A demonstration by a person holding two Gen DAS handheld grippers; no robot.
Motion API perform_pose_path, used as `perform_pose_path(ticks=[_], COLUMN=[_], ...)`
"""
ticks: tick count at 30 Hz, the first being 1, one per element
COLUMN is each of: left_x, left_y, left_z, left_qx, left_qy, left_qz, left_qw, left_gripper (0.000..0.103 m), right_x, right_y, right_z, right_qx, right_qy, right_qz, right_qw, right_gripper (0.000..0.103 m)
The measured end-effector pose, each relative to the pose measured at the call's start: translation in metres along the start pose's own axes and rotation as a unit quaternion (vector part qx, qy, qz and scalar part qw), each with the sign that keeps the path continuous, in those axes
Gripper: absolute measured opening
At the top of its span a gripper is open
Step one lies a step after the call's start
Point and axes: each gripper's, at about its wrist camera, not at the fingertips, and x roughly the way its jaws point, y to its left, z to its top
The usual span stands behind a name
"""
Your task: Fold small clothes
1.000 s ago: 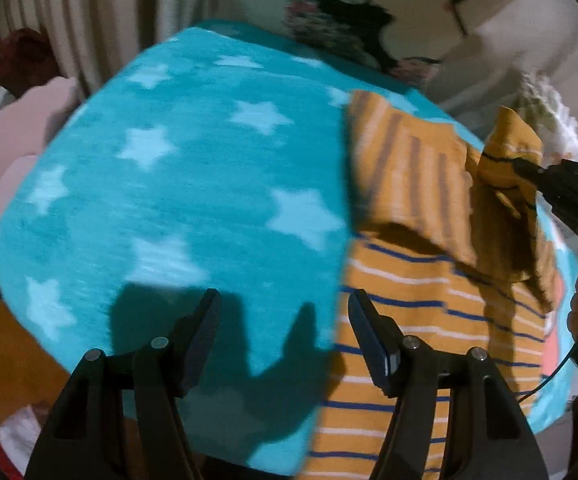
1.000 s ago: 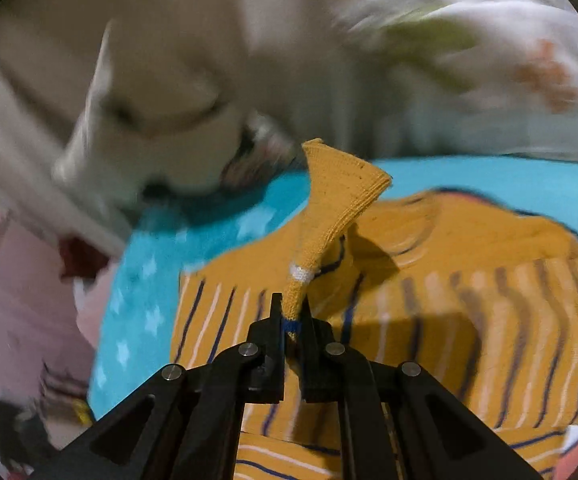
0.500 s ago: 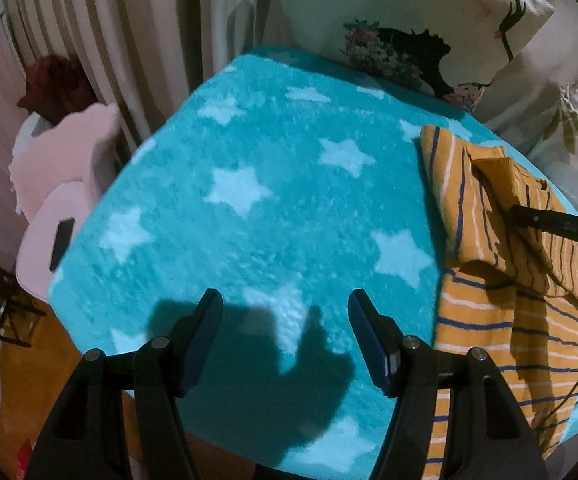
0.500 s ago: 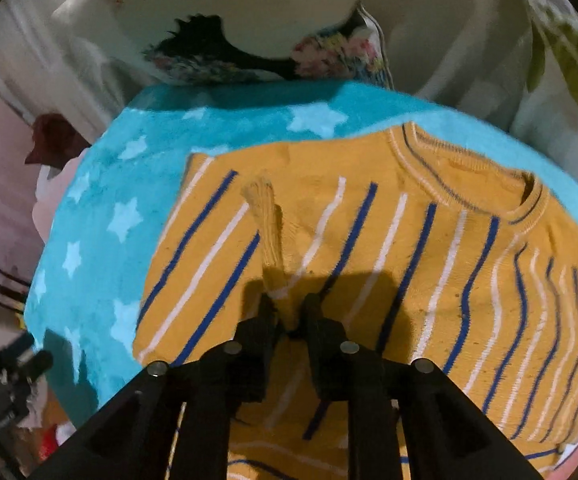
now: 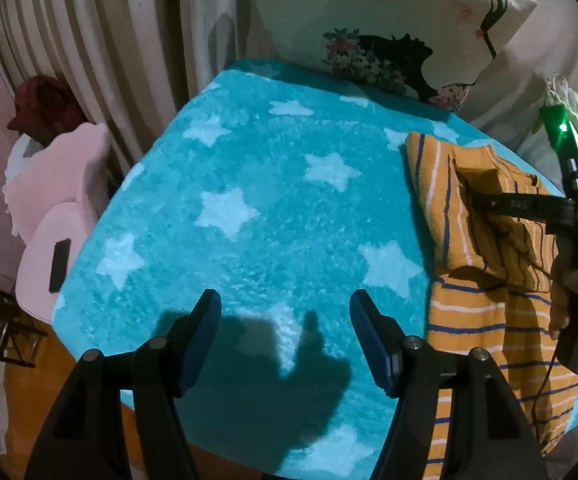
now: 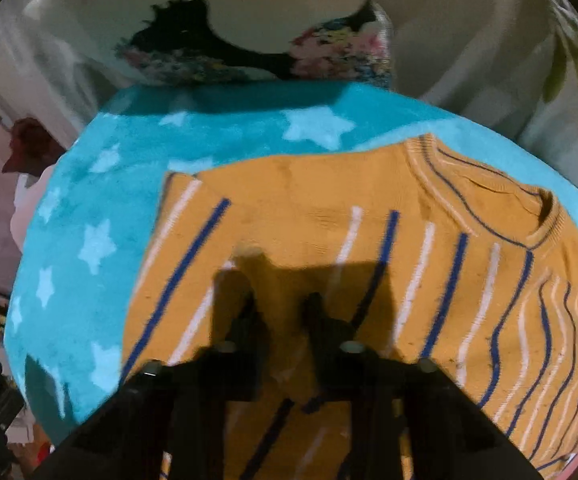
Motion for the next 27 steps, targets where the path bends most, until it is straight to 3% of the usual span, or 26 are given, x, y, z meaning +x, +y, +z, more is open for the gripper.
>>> perform_pose_path(ticks=[7, 14, 16, 18, 23, 27], left_x=[0.009, 0.012, 0.015, 0.02, 0.027, 0.028], left_y=[0.0, -0.006, -0.006, -0.007, -0.014, -0.024], left_z=[-0.001, -0.005, -0.006, -0.006, -0.006, -0.009], left_qx=[-0.008, 0.006, 0.005, 0.004, 0.006, 0.003], left_qy=[0.021, 0.031, 0.035, 0.041, 0.048, 0.052], left_qz=[-0.02, -0.029, -0.033, -0.041, -0.058, -0.071], left_qw=[0.9995, 0.9991, 0.9988, 0.9983, 0.9971, 0.9962], left_gripper=[0.066, 0.066, 0.066, 0.066, 0.066, 0.066], right_x=[-0.023, -0.007, -0.01, -0.015, -0.035, -0.058], right_y=[0.002, 0.016, 0.018, 0.024, 0.036, 0.005], right_z=[-0.005, -0.021, -0.025, -0.029, -0.05, -0.073], right_qx=[0.007, -0.006, -0.003, -0.006, -0.011, 0.028], right_qy=[-0.015, 0.013, 0.013, 0.011, 0.019, 0.002], right_qz=[0.032, 0.036, 0.046, 0.066, 0.1, 0.081], right_qw=[0.999, 0.999, 0.999, 0.998, 0.995, 0.996], right_gripper=[0.007, 0.011, 0.019, 0.038, 0.04, 0.04])
